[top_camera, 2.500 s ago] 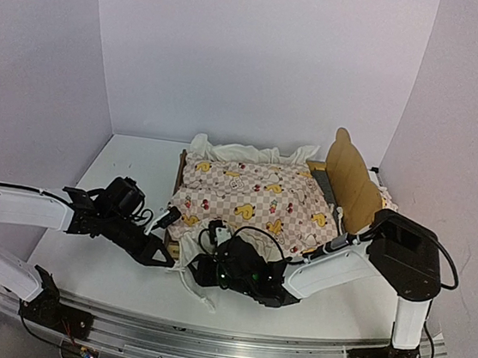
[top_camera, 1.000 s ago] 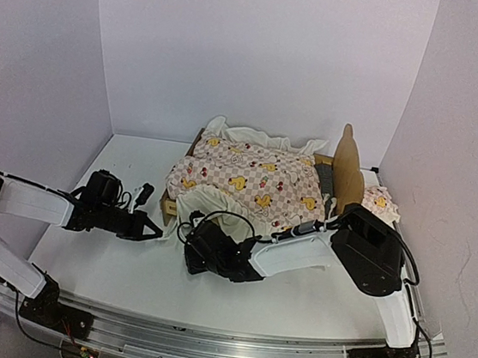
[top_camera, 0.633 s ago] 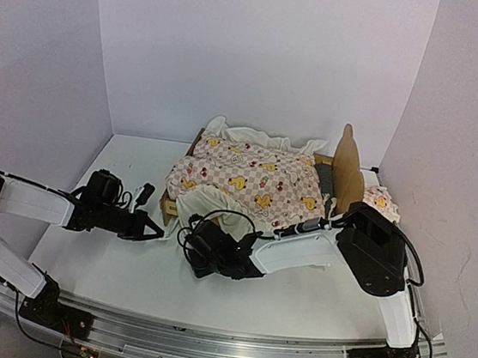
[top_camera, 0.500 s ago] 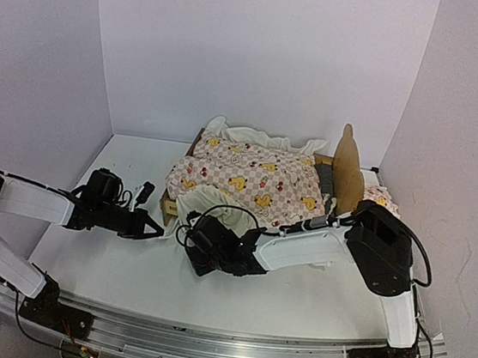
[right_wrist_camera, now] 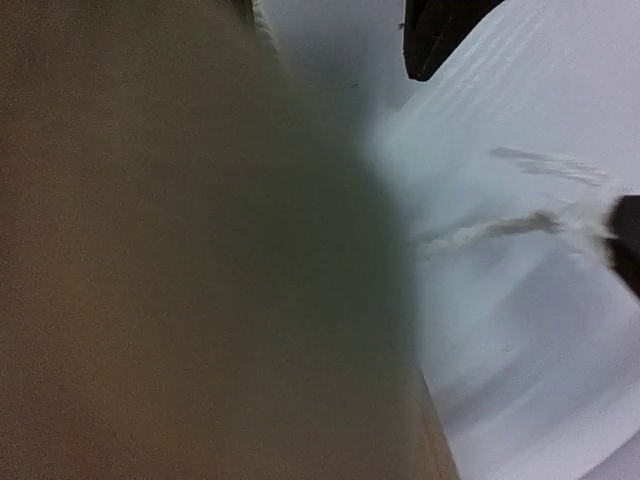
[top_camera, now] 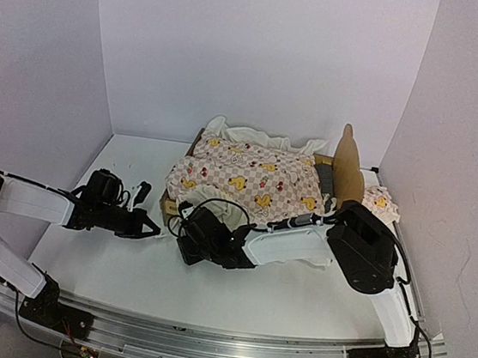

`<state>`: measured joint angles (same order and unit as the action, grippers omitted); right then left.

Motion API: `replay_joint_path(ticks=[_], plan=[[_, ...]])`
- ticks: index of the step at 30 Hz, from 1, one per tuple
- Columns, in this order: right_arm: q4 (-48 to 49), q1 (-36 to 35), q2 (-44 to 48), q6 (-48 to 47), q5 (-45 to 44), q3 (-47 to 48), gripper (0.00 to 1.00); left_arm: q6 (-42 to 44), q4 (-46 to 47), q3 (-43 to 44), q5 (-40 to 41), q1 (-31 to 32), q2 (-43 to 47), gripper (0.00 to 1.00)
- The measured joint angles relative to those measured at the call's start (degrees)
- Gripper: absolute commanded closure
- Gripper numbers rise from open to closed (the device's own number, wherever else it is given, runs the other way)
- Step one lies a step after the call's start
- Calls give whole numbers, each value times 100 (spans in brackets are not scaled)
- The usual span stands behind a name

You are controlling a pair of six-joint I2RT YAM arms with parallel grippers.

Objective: Set up the pet bed

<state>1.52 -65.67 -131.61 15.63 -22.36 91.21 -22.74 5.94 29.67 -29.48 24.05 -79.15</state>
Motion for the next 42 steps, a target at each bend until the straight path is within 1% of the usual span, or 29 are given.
replay_joint_path(ticks=[3,4,5,6,8,9,10,13,17,21,23,25,26,29,30,31,34,37,41,42], plan=[[60,94,-289,38,-55,26,55,-138,-40,-3,-53,0,2,100],[94,119,-331,51,-88,75,59,-189,-44,-7,-56,0,2,100],[101,139,-345,60,-109,109,66,-239,-44,-10,-56,0,2,100],[102,160,-350,40,-117,122,77,-278,-44,-13,-56,0,5,100],[98,188,-355,45,-107,141,93,-303,-37,-15,-55,0,20,100],[100,194,-361,13,-81,147,98,-302,-29,-15,-54,0,26,100],[98,198,-370,32,-10,156,100,-298,-10,-15,-52,0,31,100],[101,199,-376,-11,301,185,100,-282,90,-16,-43,0,33,100],[188,198,-376,24,1214,224,100,-372,239,-40,-46,-19,35,100],[560,179,-377,313,2103,247,100,-802,216,-138,-85,-96,39,100],[739,174,-390,473,2302,329,93,-1050,106,-198,-98,-136,45,100],[892,168,-415,617,2397,429,83,-1251,12,-245,-96,-179,46,100],[965,162,-427,686,2400,476,76,-1342,-18,-262,-95,-208,48,100],[1090,157,-431,961,2317,466,61,-1517,-6,-311,-79,-269,66,100],[1110,161,-431,1022,2252,414,56,-1556,9,-330,-75,-280,74,100],[1127,168,-427,1114,2183,346,54,-1590,29,-352,-72,-284,83,100],[1087,217,-383,1309,1947,-5,55,-1639,74,-419,-42,-284,87,100],[1075,301,-250,1521,1709,-242,65,-1640,137,-491,-26,-284,87,100],[1091,402,-19,1973,1455,-316,73,-1632,260,-577,12,-284,87,100],[1180,431,27,2137,1414,-330,76,-1631,276,-583,22,-284,87,100]])
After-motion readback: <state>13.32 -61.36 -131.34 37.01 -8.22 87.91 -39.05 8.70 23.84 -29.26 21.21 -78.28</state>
